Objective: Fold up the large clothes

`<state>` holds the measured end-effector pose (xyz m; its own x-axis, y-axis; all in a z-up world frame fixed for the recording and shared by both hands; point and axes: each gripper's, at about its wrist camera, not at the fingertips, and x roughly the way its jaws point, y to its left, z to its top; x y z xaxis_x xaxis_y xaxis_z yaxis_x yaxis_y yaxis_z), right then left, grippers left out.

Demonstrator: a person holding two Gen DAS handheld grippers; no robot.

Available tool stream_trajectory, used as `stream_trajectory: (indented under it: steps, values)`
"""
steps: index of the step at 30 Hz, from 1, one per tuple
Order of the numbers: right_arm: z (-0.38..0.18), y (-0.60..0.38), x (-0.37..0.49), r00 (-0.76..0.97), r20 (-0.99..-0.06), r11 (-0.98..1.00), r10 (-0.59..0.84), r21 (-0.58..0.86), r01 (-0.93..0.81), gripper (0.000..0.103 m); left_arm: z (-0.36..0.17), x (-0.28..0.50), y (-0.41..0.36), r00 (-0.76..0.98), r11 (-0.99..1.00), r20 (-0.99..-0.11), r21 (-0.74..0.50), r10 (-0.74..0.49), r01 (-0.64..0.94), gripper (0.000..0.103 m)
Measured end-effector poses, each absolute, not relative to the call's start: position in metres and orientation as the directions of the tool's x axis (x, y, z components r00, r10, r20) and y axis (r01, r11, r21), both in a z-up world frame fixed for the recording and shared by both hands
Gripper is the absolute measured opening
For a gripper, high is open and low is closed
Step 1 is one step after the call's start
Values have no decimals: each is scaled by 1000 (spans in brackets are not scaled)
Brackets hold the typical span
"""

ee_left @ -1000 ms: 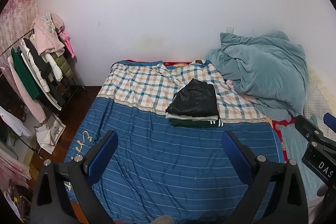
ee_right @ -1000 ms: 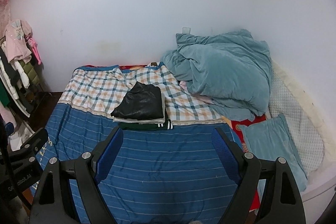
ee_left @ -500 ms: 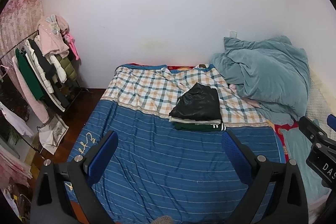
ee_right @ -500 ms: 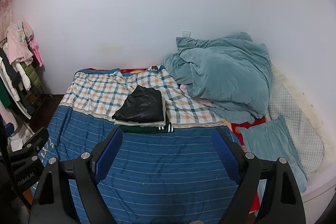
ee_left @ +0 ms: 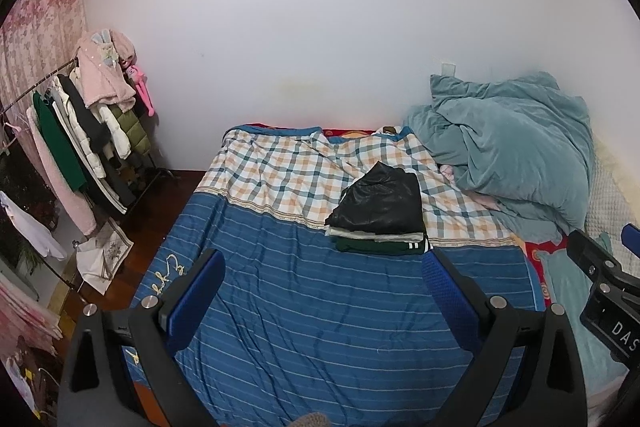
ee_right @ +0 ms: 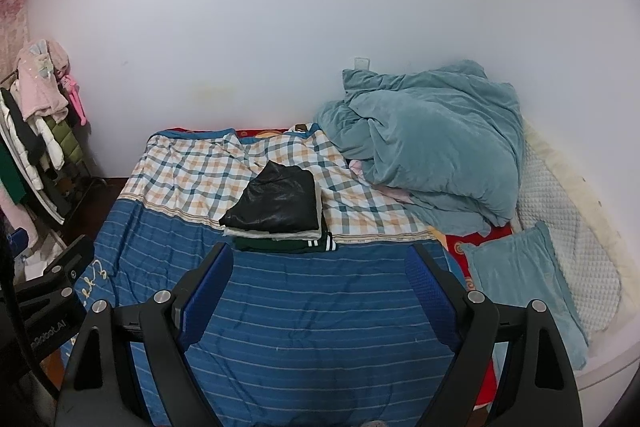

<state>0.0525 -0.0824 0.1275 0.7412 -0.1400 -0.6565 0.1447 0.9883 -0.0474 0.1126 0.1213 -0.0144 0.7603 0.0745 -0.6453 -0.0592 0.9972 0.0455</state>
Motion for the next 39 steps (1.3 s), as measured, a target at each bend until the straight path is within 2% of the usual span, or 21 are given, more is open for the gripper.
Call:
stream_trajectory:
  steps: [39]
  values:
    - [127,-81,52,742,-657,989,-137,-47,141,89,1,115,119,778,999,-626,28,45,-36,101]
